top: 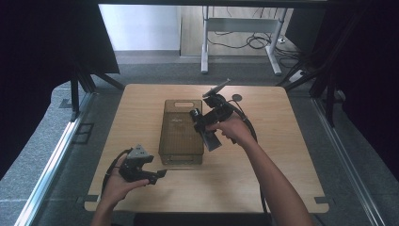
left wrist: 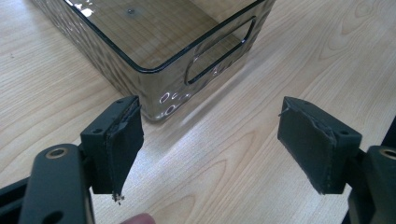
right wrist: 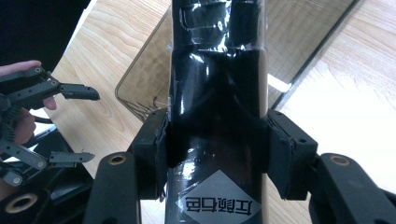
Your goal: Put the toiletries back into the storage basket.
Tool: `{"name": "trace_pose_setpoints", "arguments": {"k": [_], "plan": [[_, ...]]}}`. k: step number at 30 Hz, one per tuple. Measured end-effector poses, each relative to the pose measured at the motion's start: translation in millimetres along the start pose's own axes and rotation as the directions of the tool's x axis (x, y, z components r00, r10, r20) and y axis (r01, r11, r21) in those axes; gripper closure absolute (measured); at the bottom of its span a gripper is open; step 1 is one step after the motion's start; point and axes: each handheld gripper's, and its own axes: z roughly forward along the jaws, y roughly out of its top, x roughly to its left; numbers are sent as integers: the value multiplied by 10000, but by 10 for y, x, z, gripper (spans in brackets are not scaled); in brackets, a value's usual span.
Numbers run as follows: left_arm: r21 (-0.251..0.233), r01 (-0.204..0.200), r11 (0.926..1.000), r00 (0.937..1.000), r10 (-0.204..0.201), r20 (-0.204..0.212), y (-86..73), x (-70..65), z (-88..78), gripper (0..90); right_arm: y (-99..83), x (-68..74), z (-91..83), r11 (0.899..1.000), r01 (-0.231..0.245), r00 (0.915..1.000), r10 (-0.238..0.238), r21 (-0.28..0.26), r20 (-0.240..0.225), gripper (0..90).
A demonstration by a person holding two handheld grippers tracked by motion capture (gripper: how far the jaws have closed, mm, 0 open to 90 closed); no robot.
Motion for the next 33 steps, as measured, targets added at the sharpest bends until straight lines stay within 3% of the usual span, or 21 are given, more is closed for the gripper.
{"name": "trace_pose_setpoints", "arguments": {"k": [33], "plan": [[49,-41,10000,10000,41,27,-5,17,-2,225,395,137,249,9991,-406,9991,405,153,101,464]]}}
